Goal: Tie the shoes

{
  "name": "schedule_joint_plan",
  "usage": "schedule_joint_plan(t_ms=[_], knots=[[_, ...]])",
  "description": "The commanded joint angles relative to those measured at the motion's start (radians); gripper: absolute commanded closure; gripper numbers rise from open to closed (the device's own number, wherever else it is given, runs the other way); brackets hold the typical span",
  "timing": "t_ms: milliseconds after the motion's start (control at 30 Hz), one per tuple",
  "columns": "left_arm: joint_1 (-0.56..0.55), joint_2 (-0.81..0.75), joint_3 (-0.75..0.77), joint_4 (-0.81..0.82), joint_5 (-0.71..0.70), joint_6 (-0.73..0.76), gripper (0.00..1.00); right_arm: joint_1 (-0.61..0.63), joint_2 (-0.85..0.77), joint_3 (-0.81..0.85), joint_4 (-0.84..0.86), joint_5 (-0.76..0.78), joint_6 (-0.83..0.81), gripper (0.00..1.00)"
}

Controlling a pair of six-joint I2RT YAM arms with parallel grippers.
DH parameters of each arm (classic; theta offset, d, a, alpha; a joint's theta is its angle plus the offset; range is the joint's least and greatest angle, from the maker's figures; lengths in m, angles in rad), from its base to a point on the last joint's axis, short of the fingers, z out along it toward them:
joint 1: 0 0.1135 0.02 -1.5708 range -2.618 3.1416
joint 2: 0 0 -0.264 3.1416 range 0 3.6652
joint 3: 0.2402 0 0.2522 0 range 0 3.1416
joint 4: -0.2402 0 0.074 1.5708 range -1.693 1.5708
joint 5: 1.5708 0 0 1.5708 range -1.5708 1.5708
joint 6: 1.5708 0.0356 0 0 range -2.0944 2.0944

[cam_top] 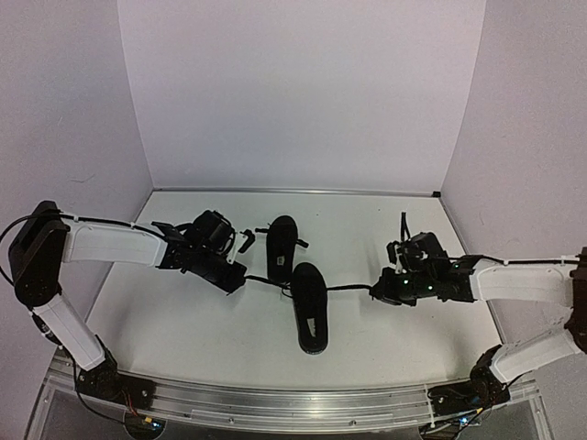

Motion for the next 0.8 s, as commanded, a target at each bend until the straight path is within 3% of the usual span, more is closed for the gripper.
schedule_joint_plan(t_ms=[0,467,767], knots=[[-0.006,0.030,-0.008,0.059,0.074,-0.032,1.00,0.008,0.139,-0.031,0.150,-0.104,-0.011,1.00],[-0.006,0.043,-0.013,0.114,0.123,-0.040,1.00,0.151,0.439,0.105,0.324,-0.185,0.006,1.00],[-0.006,0.018,-0.040,0.135,0.113,-0.043,1.00,0.153,0.335,0.082,0.306,-0.168,0.027,1.00]])
